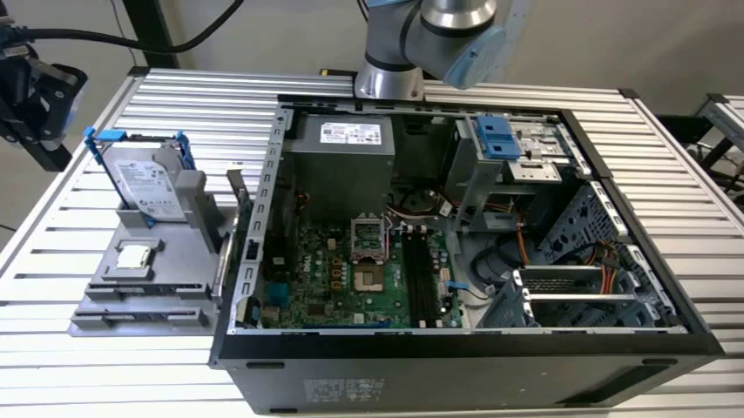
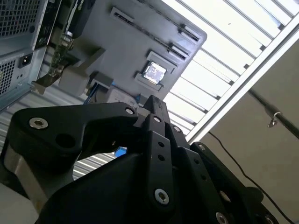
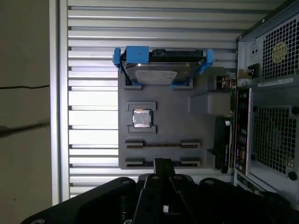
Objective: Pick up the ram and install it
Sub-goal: 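Reach for the ram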
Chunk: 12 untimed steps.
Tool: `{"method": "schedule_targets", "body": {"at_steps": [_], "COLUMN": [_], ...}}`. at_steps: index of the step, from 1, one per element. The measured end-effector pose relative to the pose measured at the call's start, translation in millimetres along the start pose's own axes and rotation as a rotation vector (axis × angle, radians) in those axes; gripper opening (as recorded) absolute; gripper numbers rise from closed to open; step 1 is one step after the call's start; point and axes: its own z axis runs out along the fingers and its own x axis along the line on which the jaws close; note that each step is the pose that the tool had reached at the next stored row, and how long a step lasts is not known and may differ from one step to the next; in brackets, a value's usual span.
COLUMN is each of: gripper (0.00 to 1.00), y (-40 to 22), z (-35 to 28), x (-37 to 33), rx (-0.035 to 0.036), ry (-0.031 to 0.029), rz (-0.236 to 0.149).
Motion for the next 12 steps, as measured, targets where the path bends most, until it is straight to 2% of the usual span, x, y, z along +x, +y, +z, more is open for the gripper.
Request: {"method": "schedule_targets", "body": {"at_steps": [12], "gripper": [0.00], "y": [-11.2], "z": [0.3], "x": [0.0], "rx": [0.0000], "ry": [0.0000], "rz": [0.000]}}
